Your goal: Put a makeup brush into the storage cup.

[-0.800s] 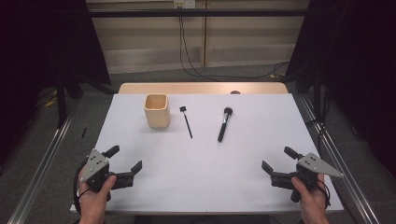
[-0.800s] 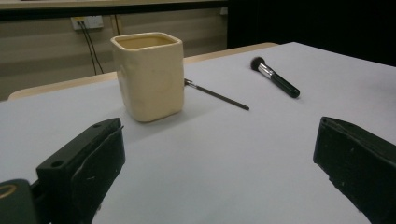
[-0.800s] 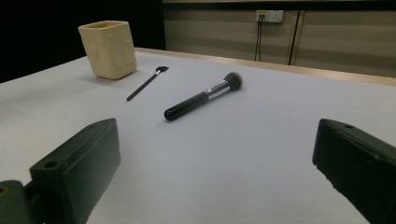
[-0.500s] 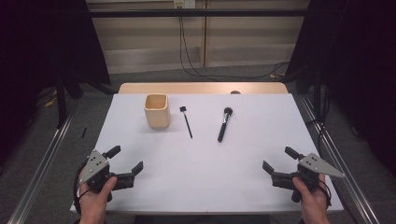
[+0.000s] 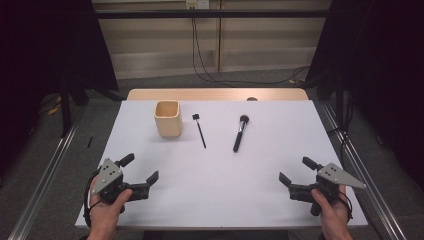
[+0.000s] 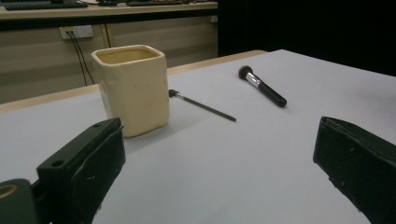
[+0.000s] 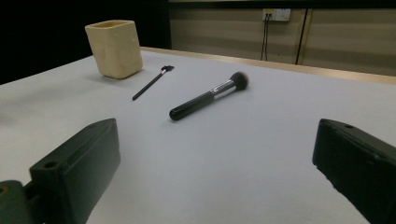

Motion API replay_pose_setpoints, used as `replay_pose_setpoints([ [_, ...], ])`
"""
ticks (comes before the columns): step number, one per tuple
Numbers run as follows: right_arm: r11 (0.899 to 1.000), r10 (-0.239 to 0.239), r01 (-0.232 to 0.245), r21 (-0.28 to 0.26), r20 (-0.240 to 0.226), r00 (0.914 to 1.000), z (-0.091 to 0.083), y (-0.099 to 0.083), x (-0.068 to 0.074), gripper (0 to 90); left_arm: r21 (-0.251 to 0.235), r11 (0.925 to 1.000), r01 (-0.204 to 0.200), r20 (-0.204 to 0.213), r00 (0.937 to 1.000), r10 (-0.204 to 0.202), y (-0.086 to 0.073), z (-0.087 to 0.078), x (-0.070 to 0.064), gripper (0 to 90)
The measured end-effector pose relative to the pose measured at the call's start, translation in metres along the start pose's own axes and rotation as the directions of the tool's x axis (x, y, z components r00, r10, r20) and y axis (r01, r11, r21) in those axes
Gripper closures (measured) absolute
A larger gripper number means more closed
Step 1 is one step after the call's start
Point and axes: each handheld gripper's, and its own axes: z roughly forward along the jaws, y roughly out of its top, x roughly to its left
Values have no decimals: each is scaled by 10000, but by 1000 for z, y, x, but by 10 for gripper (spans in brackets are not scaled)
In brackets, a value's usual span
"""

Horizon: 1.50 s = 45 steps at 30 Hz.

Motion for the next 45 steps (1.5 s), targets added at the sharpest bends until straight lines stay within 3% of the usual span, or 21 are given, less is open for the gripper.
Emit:
replay_pose_setpoints([
  [1, 10000, 8, -8, -6, 0, 10000, 0, 0, 0, 4, 0, 9999, 133, 18, 9999, -133, 2, 2, 0, 22],
  [19, 10000, 18, -18, 25, 38, 10000, -2, 1, 0, 5, 157, 9999, 26, 133, 9999, -29, 21, 32, -4, 19],
  [25, 10000, 17, -17, 16, 0, 10000, -1, 1, 0, 5, 532, 9985, -102, 329, 9994, 85, 25, 54, -6, 29],
  [31, 10000, -66, 66, 3, -146, 9999, -2, 1, 1, 5, 770, 9970, 103, 347, 9993, -130, 24, 65, -5, 29],
  [38, 10000, -52, 53, 63, -212, 9998, -1, 1, 2, 5, 740, 9971, 184, 374, 9991, -212, 27, 78, -4, 29],
  [40, 9999, -61, 63, 89, -199, 9998, -1, 0, 1, 5, 803, 9968, -59, 257, 9997, 39, 27, 84, -3, 29],
  [45, 10000, -4, 6, 90, -223, 9998, 0, 0, 1, 5, 666, 9978, -70, 205, 9998, 56, 31, 92, -5, 29],
])
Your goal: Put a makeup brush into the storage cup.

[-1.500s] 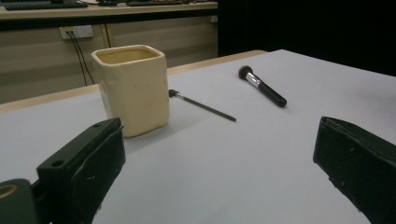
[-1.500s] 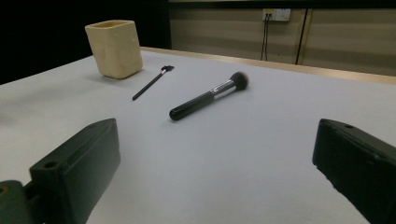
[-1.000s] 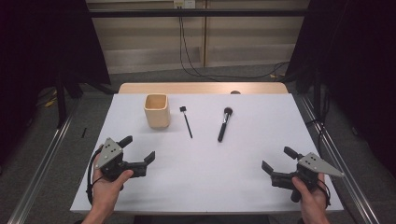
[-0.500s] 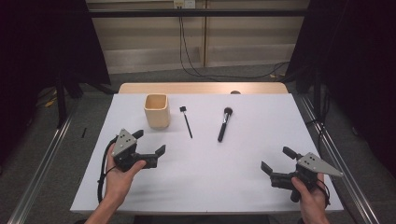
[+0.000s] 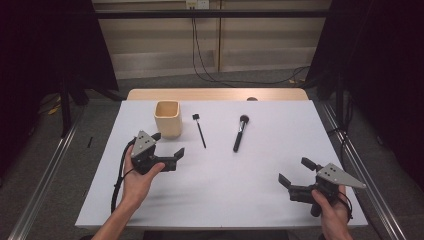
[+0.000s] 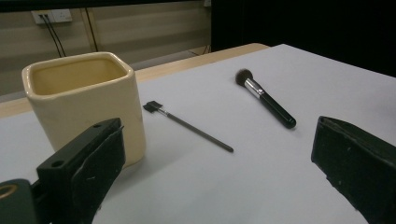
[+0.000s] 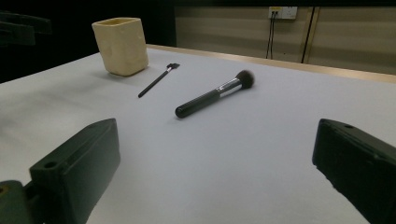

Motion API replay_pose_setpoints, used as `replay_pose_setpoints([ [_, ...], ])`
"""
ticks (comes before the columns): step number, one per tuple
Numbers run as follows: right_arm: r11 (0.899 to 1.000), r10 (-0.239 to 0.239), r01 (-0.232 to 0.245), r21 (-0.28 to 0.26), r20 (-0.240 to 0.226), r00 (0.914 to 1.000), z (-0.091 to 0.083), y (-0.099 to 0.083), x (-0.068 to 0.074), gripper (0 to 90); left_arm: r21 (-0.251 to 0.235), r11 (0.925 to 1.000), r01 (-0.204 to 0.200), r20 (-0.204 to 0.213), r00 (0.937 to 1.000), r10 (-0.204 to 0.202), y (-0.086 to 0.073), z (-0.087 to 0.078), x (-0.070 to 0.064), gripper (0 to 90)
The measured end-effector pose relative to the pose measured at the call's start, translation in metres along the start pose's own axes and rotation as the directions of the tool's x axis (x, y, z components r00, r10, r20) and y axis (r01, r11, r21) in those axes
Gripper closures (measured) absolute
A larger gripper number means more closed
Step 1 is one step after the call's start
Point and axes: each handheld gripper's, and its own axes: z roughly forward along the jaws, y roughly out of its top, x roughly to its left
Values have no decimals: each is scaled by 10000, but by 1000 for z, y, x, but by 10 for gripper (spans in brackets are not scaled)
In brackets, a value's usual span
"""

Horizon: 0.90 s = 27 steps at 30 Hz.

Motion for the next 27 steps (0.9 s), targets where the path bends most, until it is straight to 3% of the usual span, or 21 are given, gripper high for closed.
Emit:
replay_pose_setpoints([
  [3, 10000, -45, 46, 78, -41, 10000, 0, 0, 0, 5, -194, 9998, -37, -86, 10000, 35, 6, 8, 2, 29],
  [8, 9999, 26, -25, 146, -69, 10000, 1, -1, 1, 5, -77, 9997, -253, -335, 9991, 250, 12, 19, 2, 29],
  [17, 9999, -15, 17, 126, -119, 9999, 1, 0, 1, 5, -112, 9999, -66, -178, 9998, 64, 26, 42, 3, 29],
  [27, 9999, -14, 17, 154, -174, 9998, 0, 0, 2, 5, 265, 9991, -342, -115, 9993, 345, 50, 66, 2, 27],
])
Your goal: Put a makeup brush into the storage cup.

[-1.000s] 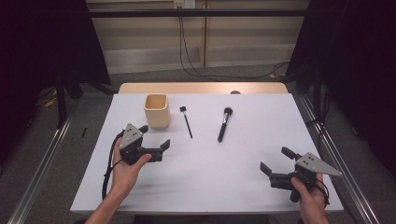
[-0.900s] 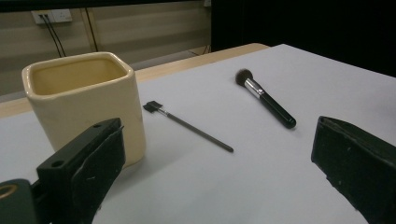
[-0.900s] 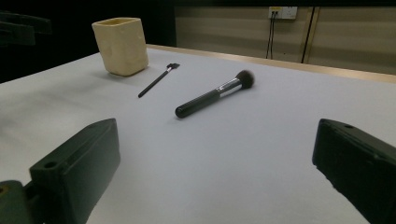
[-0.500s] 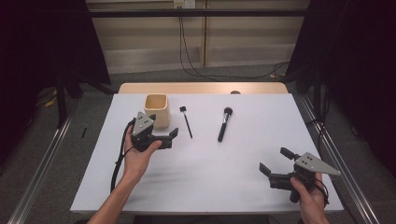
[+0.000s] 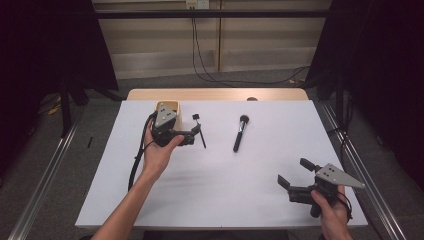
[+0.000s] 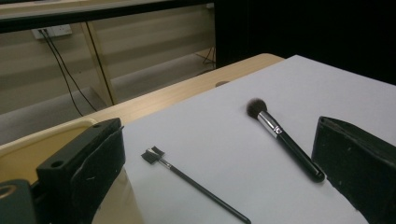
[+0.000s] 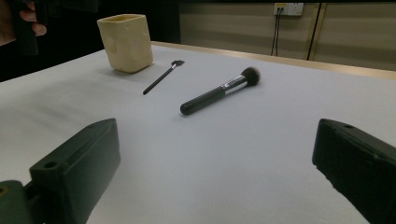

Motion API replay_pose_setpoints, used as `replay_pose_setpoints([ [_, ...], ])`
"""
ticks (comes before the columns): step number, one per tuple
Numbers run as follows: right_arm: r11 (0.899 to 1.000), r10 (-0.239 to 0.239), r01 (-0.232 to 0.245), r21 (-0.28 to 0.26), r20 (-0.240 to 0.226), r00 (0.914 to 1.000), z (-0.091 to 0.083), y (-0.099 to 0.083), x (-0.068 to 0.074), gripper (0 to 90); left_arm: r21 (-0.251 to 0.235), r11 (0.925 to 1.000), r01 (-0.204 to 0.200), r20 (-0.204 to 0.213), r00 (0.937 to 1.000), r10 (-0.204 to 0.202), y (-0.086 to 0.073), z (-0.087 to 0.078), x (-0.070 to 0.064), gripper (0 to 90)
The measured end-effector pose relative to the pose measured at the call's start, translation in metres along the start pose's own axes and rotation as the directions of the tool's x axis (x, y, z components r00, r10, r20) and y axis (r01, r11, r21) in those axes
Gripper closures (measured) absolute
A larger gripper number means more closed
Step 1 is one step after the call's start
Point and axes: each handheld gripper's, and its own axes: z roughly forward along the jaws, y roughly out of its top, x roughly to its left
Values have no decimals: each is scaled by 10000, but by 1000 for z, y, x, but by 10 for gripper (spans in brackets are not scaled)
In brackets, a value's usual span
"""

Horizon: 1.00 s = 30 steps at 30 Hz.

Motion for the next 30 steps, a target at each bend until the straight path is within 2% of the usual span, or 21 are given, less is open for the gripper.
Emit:
replay_pose_setpoints([
  [2, 10000, 17, -18, -37, -3, 10000, 0, 0, 0, 5, 109, 9999, 7, -70, 10000, -7, 4, 5, 2, 27],
  [9, 10000, 6, -6, -1, -11, 10000, 0, 0, -1, 5, -311, 9982, 520, -251, 9983, -528, 14, 19, 8, 27],
  [12, 10000, 2, -2, 1, -20, 10000, 0, 0, 0, 5, -382, 9982, 455, -324, 9984, -467, 14, 24, 7, 28],
  [14, 10000, 10, -10, 3, -24, 10000, 0, 0, 0, 5, -473, 9988, 142, -555, 9983, -168, 15, 28, 6, 32],
  [15, 10000, 10, -10, 6, -24, 10000, 0, 0, 0, 5, -527, 9984, 178, -517, 9984, -206, 15, 29, 7, 29],
  [16, 10000, 19, -19, 1, -42, 10000, 0, 0, 0, 5, -475, 9979, 438, -213, 9988, -448, 16, 32, 7, 28],
  [17, 10000, -1, 1, 17, -72, 10000, 0, -1, 0, 5, -398, 9982, 451, -144, 9989, -457, 17, 34, 7, 29],
  [19, 10000, -65, 65, 39, -86, 9999, 1, -1, 0, 5, -266, 9993, 274, -140, 9995, -278, 19, 39, 6, 29],
  [23, 10000, -48, 48, 46, -77, 10000, 0, -1, -1, 5, 88, 9997, 239, -72, 9997, -239, 21, 46, 6, 30],
  [24, 10000, -33, 33, 41, -73, 10000, 0, -1, -1, 5, 347, 9994, -29, -276, 9996, 39, 22, 50, 5, 52],
  [26, 10000, 5, -4, 53, -76, 10000, 0, -1, -1, 5, 488, 9987, -143, -225, 9996, 154, 22, 51, 4, 61],
  [28, 10000, 26, -25, 62, -96, 10000, 0, -1, -1, 5, 728, 9973, -29, -155, 9999, 40, 24, 55, 1, 50],
  [30, 10000, 7, -6, 56, -114, 9999, 0, -1, -1, 5, 1164, 9932, -12, -42, 10000, 17, 25, 59, 1, 47],
])
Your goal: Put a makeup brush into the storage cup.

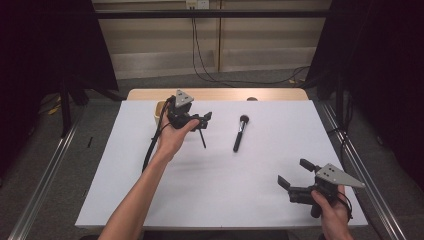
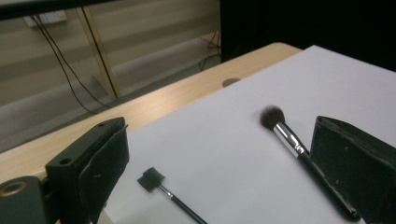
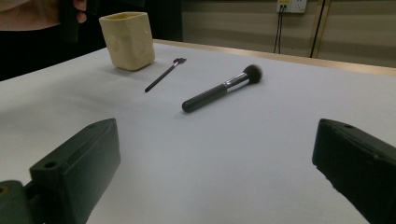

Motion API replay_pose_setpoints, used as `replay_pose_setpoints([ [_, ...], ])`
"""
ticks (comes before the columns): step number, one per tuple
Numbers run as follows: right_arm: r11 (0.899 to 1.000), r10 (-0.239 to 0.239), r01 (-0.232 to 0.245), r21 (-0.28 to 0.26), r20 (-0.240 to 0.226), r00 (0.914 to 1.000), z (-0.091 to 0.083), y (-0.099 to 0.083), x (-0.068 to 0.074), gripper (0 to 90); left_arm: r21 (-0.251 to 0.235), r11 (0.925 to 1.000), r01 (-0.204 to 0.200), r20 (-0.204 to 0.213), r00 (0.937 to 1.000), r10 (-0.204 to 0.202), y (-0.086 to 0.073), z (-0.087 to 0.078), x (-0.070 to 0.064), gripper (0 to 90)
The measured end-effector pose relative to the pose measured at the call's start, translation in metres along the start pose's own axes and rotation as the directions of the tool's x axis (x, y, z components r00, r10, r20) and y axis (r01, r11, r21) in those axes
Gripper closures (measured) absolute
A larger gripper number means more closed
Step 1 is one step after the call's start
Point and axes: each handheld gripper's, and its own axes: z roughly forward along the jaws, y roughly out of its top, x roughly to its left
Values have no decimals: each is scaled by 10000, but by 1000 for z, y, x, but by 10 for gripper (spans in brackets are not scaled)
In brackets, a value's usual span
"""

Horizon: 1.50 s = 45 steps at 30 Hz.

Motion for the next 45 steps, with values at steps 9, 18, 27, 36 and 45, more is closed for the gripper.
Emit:
replay_pose_setpoints([
  [9, 10000, 41, -41, 80, -36, 10000, 1, 0, 1, 5, 1396, 9901, 104, 22, 9999, -108, 4, 12, 2, 36],
  [18, 9999, -58, 59, 137, -108, 9999, 2, -1, 1, 5, 3353, 9419, 193, 164, 9995, -264, 6, 26, -6, 42],
  [27, 9996, -33, 40, 264, -262, 9997, 3, -1, 2, 5, 4433, 8952, 456, 136, 9982, -576, 7, 42, -5, 51],
  [36, 9994, -89, 99, 327, -298, 9995, 4, -2, 2, 5, 5623, 8250, 556, 79, 9973, -726, 10, 54, -9, 73],
  [45, 9994, -54, 64, 333, -307, 9995, 3, -2, 2, 5, 6281, 7684, 1230, -154, 9892, -1458, 2, 68, -4, 70],
])
